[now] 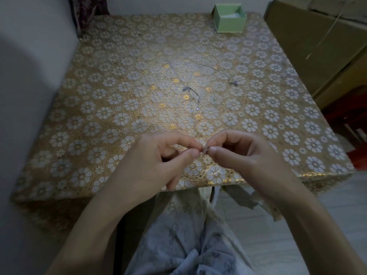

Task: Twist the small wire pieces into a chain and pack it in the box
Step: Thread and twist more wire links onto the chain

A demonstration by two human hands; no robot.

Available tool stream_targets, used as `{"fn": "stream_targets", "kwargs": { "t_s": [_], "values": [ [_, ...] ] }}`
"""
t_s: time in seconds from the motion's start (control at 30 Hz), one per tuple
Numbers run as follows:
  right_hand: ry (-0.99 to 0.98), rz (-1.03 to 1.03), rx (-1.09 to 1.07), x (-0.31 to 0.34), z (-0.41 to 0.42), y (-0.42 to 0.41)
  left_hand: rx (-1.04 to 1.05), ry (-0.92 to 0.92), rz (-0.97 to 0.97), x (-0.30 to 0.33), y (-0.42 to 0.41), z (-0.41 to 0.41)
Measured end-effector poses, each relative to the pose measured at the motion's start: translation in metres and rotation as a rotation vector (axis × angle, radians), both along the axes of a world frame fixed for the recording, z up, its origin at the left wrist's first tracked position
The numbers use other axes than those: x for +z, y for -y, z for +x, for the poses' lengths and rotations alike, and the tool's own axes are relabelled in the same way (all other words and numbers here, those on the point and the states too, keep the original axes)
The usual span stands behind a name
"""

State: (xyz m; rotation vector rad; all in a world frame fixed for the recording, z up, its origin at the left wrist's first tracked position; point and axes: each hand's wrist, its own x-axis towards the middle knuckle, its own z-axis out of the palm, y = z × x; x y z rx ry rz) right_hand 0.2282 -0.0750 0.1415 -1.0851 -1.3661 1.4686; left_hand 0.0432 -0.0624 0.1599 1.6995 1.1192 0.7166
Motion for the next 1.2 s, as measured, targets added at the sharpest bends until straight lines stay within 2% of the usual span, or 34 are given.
{"fn": "stream_targets", "kwargs": {
  "t_s": [0.23, 0.37, 0.7, 0.97, 1.2],
  "values": [
    [0.085, 0.069, -0.021, 0.003, 0.0, 0.001, 0.004, -0.003, -0.071, 0.002, 0.001, 0.001],
    [0.132, 0.108, -0.032, 0.003, 0.0, 0.002, 0.009, 0.04, -0.049, 0.002, 0.001, 0.004],
    [0.136, 0.111, -0.05, 0.004, 0.0, 0.002, 0.007, 0.109, -0.109, -0.006, -0.003, 0.004],
    [0.154, 0.083, -0.039, 0.003, 0.002, 0.001, 0.033, 0.006, 0.007, -0.005, -0.004, 0.003],
    [0.145, 0.055, -0.032, 0.003, 0.001, 0.001, 0.013, 0.102, -0.023, -0.008, -0.003, 0.008]
  ]
}}
